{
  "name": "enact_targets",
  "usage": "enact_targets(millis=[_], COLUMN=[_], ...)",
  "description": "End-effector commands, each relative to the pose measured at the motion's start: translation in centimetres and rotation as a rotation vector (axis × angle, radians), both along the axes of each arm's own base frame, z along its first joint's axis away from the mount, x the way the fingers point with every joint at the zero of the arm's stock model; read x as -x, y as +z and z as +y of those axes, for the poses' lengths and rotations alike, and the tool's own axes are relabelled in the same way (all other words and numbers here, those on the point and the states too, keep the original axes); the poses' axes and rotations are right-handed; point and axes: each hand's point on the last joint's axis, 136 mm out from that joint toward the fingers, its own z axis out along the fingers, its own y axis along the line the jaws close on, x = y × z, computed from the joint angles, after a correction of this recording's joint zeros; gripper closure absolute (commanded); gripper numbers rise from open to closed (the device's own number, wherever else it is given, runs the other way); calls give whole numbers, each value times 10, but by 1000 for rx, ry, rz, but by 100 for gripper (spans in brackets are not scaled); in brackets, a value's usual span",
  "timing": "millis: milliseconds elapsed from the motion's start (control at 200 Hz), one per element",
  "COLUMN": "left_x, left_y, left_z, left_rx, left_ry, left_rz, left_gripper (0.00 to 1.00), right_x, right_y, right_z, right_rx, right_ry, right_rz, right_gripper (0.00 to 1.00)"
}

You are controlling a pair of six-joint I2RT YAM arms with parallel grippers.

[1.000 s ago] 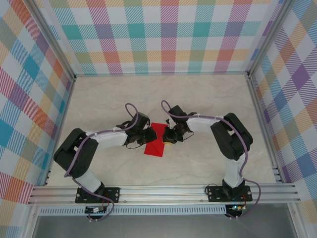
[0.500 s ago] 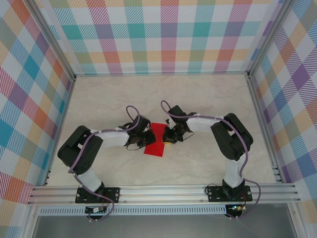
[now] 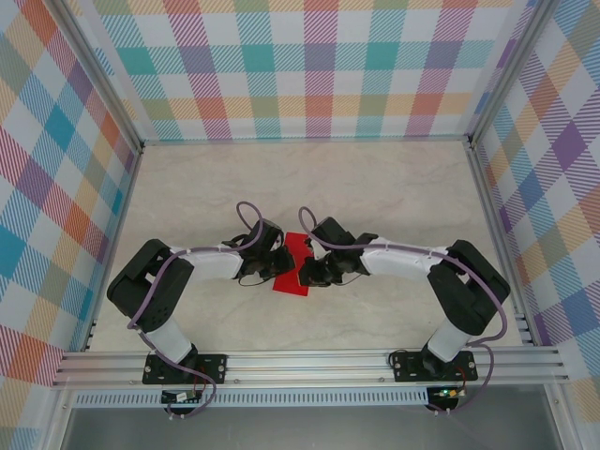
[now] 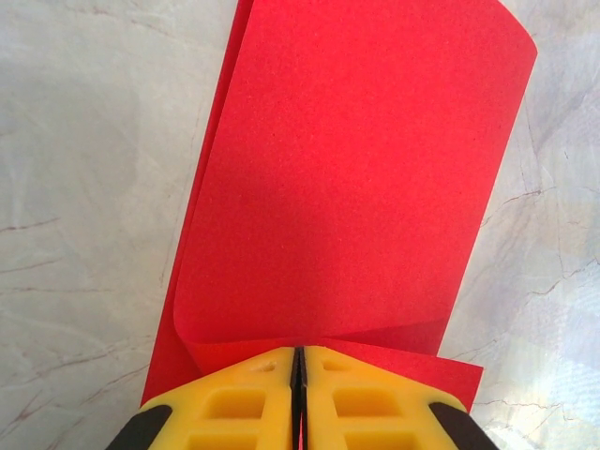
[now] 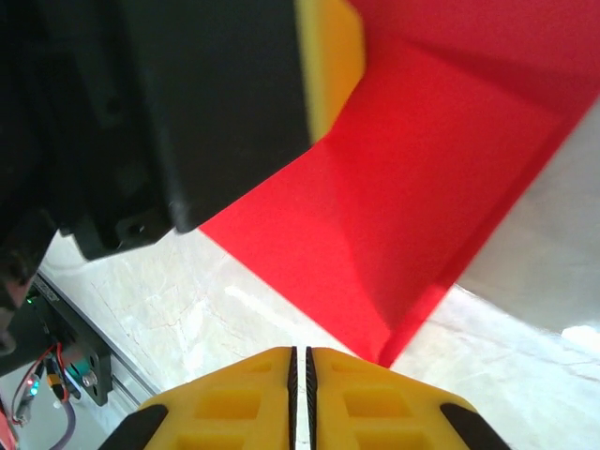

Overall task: Fold a paper plane with a square sheet of paper (pick it up from the middle)
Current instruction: Fold the triangle a second time at the center of the table.

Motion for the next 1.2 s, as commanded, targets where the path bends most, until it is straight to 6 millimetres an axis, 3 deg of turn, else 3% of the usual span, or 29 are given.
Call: enact_targets(millis=[0, 225, 1195], left_x=[33, 34, 37], left_y=[-40, -44, -48], left_z=[37, 38, 45], left_rx=[-160, -163, -202], left_ry=[33, 31, 44], left_rz=[140, 149, 167], left_gripper=[90, 90, 90], right_x=[-5, -9, 26], right_y=[-8, -25, -61], right_z=[11, 18, -22], right_rx=[26, 86, 243], right_ry=[-33, -53, 7], right_rz=[-13, 7, 119], right_gripper=[88, 89, 90])
